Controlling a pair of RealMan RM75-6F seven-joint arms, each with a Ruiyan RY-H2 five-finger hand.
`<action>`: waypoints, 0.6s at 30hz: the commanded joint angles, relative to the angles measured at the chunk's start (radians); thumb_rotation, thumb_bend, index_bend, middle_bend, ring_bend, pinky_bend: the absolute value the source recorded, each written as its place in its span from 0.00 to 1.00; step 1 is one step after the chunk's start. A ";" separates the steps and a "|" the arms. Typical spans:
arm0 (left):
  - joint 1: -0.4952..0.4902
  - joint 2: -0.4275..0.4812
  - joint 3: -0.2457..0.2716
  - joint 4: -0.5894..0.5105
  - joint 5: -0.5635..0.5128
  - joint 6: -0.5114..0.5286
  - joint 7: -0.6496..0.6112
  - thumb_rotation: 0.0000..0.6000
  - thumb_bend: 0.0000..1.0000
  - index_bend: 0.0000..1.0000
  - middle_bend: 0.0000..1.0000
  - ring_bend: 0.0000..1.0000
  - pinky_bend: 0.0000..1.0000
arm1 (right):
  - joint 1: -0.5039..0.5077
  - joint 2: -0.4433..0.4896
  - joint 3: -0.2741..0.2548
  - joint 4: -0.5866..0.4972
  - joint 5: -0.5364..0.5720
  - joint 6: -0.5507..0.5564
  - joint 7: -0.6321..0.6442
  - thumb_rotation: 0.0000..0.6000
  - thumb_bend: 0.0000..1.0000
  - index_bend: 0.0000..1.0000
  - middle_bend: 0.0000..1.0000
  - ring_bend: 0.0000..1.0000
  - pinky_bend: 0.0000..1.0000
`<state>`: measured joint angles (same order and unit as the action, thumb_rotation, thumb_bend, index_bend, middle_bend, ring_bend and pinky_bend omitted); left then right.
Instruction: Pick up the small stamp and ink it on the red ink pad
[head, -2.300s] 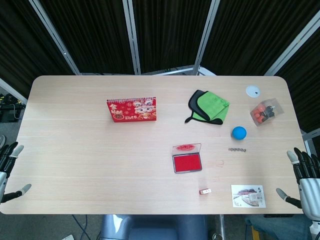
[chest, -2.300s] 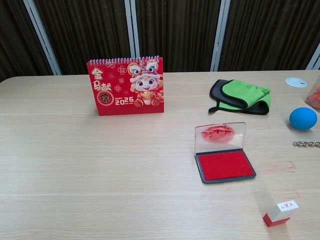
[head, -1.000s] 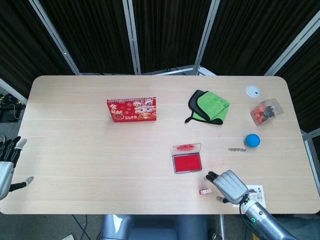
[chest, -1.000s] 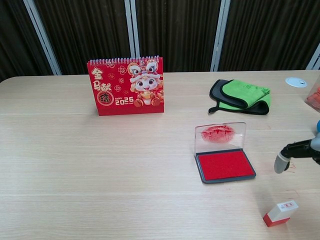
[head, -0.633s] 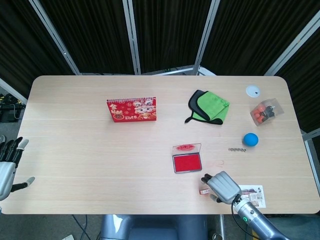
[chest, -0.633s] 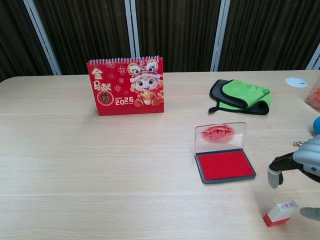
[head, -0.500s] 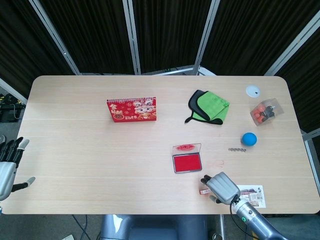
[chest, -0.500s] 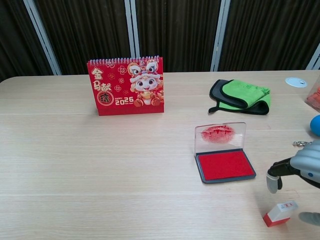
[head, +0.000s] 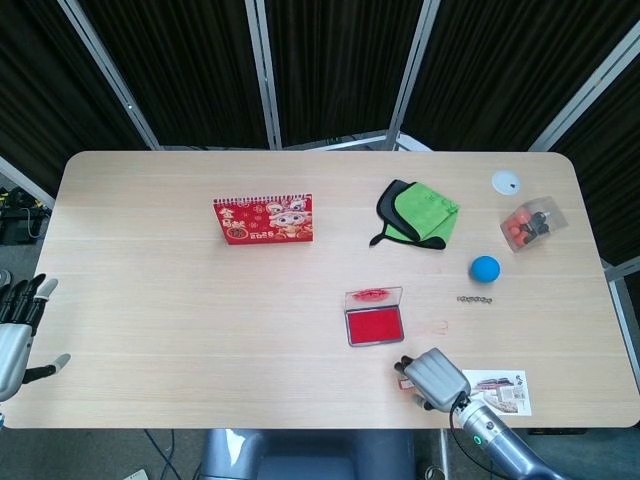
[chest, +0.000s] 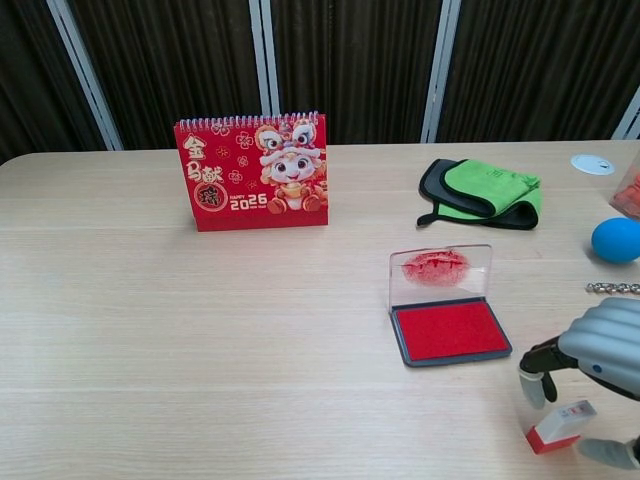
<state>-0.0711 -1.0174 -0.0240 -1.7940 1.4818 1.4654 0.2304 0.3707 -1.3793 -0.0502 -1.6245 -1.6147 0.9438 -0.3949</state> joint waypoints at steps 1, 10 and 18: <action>0.000 0.001 0.000 0.000 -0.001 -0.001 -0.001 1.00 0.00 0.00 0.00 0.00 0.00 | 0.004 -0.011 -0.002 0.009 0.000 0.001 -0.007 1.00 0.26 0.42 0.43 0.79 1.00; -0.003 0.002 0.000 0.000 -0.004 -0.004 -0.003 1.00 0.00 0.00 0.00 0.00 0.00 | 0.012 -0.035 -0.004 0.040 0.010 0.009 -0.019 1.00 0.29 0.44 0.45 0.79 1.00; -0.005 0.002 0.000 0.000 -0.008 -0.006 -0.002 1.00 0.00 0.00 0.00 0.00 0.00 | 0.022 -0.033 -0.010 0.051 0.031 0.001 -0.026 1.00 0.32 0.46 0.50 0.79 1.00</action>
<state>-0.0758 -1.0151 -0.0240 -1.7939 1.4742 1.4591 0.2286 0.3916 -1.4136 -0.0599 -1.5739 -1.5849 0.9459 -0.4197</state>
